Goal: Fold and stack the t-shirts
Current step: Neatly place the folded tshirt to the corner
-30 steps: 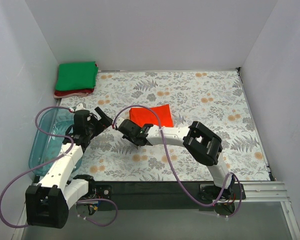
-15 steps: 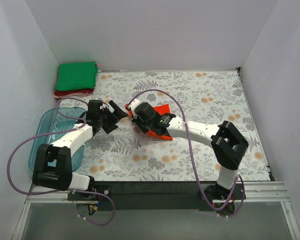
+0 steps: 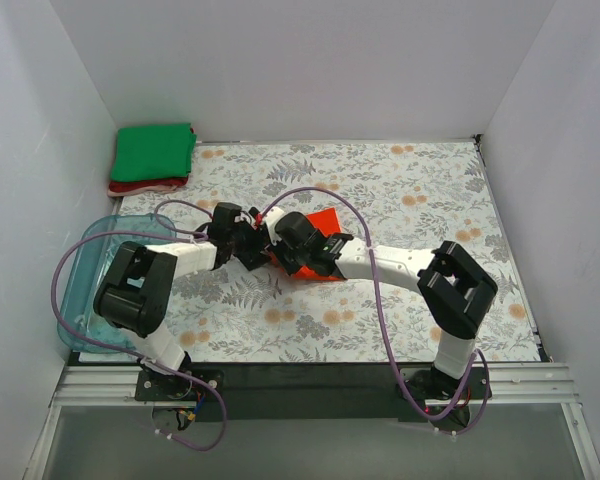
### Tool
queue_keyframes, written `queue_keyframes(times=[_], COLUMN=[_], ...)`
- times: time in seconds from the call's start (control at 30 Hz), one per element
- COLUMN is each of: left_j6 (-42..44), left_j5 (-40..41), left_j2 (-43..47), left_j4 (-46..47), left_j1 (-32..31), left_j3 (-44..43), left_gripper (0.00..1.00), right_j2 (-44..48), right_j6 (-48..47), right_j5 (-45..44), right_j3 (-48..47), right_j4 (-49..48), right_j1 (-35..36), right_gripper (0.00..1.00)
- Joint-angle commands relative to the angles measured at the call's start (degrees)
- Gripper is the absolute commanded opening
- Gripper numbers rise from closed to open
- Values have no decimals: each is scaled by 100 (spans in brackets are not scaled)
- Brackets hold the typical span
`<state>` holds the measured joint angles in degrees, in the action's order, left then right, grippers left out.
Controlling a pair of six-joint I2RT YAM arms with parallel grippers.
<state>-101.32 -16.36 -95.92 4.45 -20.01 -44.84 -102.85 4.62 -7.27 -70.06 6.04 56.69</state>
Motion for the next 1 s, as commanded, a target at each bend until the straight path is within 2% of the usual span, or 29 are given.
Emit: queue_keyframes(times=[0.0,0.03,0.1,0.17,0.2,0.27,0.3,0.33,0.43,0.53,0.7,0.73,0.87,0.97], left_j6=[-64,-3,208,349,558,823,1207,1367,2035,2824,4135,4329,5452,5955], left_j5=[247,291,353,431,493,720,835,932,1415,1960,2470,2593,2927,3313], left_j2=[-242,-304,-454,-498,-489,-498,-524,-550,-665,-770,-1103,-1261,-1779,-2123], left_j4=[161,162,153,144,109,-22,-249,-373,-866,-1200,-1639,-1684,-1833,-1948], left_j1=[-143,-161,-223,-231,-231,-231,-231,-231,-223,-197,93,155,471,629], left_j3=[-60,-77,-148,-227,-279,-515,-639,-753,-1236,-1692,-2633,-2983,-3818,-4565], left_gripper=[85,76,52,35,18,0,0,0,0,0,0,0,0,0], right_j2=[72,63,72,63,63,37,37,19,89,212,590,669,1169,1485], right_j6=[170,197,214,215,232,241,250,258,285,285,241,215,267,311], right_j5=[261,278,305,305,314,410,428,471,630,683,964,999,868,876], right_j3=[71,89,115,124,116,72,46,19,-16,1,272,352,879,1310], right_j4=[-464,-490,-490,-516,-516,-516,-516,-516,-473,-253,168,265,573,836], right_j1=[-52,-61,-79,-70,-87,-88,-88,-88,-96,-105,-245,-272,-325,-377], right_gripper=[1,1,1,1,1,5,10,22,42,53,60,67,74,79])
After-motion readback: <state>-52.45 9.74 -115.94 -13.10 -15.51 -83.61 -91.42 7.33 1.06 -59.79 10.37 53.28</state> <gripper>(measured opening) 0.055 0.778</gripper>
